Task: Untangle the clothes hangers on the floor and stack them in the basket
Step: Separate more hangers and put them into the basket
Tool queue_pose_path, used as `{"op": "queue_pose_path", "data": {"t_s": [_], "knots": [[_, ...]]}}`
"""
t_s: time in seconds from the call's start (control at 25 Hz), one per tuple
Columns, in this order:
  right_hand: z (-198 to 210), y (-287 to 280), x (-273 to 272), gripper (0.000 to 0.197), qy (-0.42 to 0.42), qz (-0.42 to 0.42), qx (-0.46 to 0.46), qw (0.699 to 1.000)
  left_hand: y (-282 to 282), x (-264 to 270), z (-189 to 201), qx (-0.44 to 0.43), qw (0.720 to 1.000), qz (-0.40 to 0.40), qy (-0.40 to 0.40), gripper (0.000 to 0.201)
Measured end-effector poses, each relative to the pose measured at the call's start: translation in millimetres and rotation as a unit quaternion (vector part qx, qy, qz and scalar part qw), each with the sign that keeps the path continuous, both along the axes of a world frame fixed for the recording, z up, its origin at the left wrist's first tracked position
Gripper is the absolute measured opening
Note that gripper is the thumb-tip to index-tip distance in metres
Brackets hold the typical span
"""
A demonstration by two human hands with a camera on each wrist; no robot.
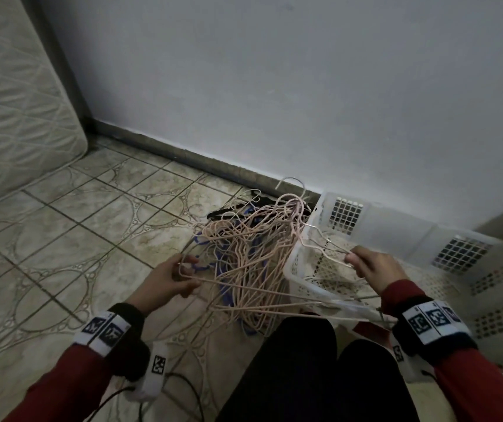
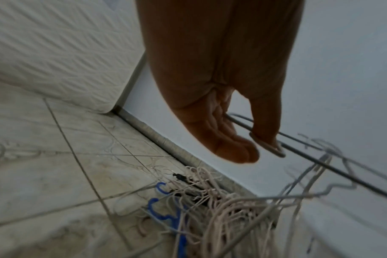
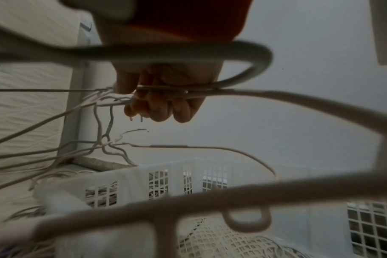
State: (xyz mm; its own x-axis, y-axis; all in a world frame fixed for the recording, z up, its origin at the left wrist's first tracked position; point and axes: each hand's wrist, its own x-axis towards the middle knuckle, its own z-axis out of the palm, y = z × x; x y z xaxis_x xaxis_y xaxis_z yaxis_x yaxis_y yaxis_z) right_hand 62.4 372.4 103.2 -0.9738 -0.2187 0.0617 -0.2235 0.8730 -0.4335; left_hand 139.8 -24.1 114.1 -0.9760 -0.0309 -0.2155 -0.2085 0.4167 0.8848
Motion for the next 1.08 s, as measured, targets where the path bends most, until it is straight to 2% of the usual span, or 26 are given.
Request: {"op": "queue_pose_path", "data": {"t_s": [0.08,0.16,0.24,0.28,0.32,0.48,0.64,0.72,0.84,0.96,1.08], "knots": [[-6,-5,1,0.022,0.001,0.013,0.028,1.0,1,5,-9,-0.095,0.993,-0.018,-0.073,0.046],[-12,-6,2,0.025,0.023,0.021,0.06,0.998,6,18,-25,-0.191,0.959,-0.077,-0.193,0.054],[-11,-7,4,0.026,0.035,0.037,0.101,0.994,14,36,-43,-0.225,0.915,-0.163,-0.292,0.043],[-11,-7,4,0.027,0.041,0.05,0.116,0.991,17,44,-49,-0.224,0.907,-0.18,-0.307,0.029],[-10,-7,5,0.027,0.052,0.061,0.128,0.989,20,50,-52,-0.216,0.912,-0.179,-0.3,0.019],[-8,-5,3,0.026,0.081,0.055,0.154,0.983,21,58,-51,-0.251,0.947,-0.119,-0.161,0.037],[-1,0,-1,0.028,0.077,0.053,0.148,0.985,14,54,-27,-0.321,0.942,-0.042,-0.088,0.035],[4,4,-2,0.04,0.109,0.068,0.117,0.985,7,45,-14,-0.33,0.942,0.001,-0.062,0.038],[11,12,1,0.076,0.195,0.114,0.058,0.973,-3,29,1,-0.316,0.947,0.052,-0.036,0.042],[20,14,1,0.079,0.199,0.148,0.028,0.968,-6,18,9,-0.326,0.942,0.086,-0.002,0.047],[26,15,-6,0.085,0.142,0.162,0.007,0.976,-2,13,9,-0.344,0.935,0.083,0.012,0.051]]}}
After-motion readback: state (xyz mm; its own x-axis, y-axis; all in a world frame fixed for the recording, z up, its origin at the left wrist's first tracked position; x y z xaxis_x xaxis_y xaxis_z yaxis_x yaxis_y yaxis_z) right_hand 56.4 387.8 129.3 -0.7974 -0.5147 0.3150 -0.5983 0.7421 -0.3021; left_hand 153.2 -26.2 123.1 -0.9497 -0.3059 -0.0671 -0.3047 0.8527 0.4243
